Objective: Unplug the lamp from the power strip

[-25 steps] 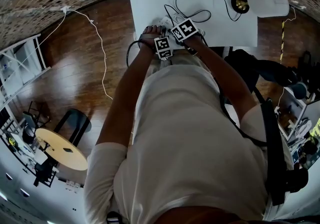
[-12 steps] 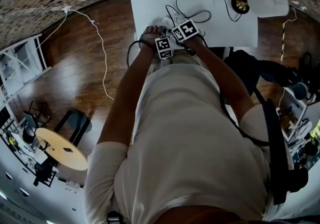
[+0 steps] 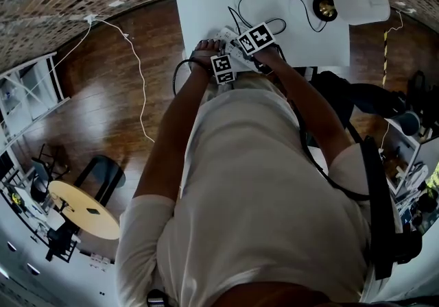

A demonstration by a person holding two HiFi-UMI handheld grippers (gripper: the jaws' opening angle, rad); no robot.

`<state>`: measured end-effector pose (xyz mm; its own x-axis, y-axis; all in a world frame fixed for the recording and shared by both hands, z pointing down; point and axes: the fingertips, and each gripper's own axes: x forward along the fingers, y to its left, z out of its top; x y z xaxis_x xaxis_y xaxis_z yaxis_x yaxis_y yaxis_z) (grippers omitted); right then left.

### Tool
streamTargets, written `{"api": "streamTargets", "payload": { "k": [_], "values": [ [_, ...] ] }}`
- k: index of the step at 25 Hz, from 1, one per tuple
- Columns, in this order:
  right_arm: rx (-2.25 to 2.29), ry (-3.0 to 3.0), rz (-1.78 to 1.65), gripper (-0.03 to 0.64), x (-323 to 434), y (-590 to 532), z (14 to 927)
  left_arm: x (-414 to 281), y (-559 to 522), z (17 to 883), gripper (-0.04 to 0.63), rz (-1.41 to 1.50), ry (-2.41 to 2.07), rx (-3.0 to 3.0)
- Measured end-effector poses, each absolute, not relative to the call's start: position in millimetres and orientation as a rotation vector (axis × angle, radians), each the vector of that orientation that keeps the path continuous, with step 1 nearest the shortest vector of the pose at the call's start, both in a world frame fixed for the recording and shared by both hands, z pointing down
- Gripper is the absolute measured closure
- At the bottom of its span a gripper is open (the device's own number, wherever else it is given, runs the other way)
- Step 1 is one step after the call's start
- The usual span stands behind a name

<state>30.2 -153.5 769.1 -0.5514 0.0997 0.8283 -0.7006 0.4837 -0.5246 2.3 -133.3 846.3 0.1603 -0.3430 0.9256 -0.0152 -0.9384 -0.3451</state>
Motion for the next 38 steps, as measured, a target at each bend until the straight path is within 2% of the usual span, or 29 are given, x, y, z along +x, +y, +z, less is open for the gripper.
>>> {"api": "streamTargets", "payload": {
  "k": [14,19,27,33,38],
  "values": [
    [0.803,-1.753,1.204,0.598,138.6,-157.8,785.8,1.2,-134.0,846.6,0.612,-1.906,0.4,-2.233],
    [0.875,-1.696,1.198,0.591,160.8,-164.5,793.4,2.0,-134.3,839.8,0.592,-1.984,0.39,-2.272],
    [0.912,-1.759,1.202,0.6,156.9,-185.0,769.5,12.5,-133.2,767.9,0.592,-1.702,0.787,-2.907],
    [0.872,-1.604,0.845,0.598,183.7,-193.8,803.4,-17.5,-138.2,716.0,0.594,-1.33,1.239,-3.305],
    [0.862,-1.581,0.809,0.595,189.2,-191.2,816.1,-44.7,-141.6,687.3,0.594,-1.059,1.532,-3.436]
  ]
}}
